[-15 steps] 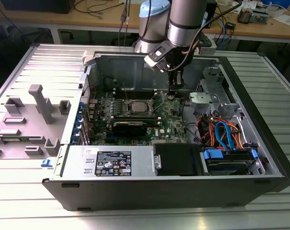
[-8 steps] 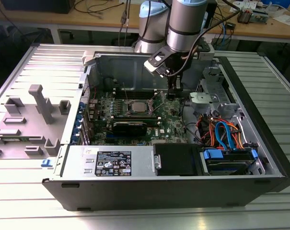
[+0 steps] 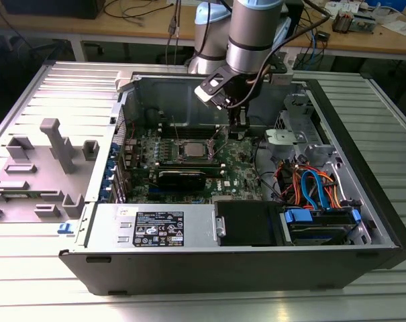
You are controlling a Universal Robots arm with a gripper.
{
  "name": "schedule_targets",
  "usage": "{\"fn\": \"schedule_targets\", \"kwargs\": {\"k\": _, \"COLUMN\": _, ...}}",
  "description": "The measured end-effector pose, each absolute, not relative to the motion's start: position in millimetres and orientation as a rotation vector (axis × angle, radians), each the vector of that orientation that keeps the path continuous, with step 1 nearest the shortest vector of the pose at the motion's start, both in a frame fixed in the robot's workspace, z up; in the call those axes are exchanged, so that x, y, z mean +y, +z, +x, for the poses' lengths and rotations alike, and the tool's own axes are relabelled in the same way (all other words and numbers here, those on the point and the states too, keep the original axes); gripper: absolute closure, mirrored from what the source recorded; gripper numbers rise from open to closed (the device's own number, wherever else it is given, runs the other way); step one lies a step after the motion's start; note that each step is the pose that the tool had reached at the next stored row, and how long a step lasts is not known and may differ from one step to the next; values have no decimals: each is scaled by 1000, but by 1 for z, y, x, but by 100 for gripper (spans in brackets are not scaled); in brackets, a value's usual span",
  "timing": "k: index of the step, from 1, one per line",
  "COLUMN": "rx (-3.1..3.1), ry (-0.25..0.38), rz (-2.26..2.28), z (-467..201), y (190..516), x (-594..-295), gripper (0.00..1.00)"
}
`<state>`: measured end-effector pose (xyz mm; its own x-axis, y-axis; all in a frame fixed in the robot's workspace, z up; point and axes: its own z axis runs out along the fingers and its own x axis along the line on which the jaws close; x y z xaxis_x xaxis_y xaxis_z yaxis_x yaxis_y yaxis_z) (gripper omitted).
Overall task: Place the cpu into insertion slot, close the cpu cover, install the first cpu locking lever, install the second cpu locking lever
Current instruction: 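Close the cpu cover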
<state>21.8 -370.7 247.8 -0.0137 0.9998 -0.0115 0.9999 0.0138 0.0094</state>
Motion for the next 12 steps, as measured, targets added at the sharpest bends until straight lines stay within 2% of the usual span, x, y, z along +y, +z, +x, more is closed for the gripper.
{"fn": "schedule_targets", "kwargs": {"k": 12, "rx": 2226, "ry": -2, "rz": 2196, "z": 20, "y": 248, "x": -371, "gripper": 89}}
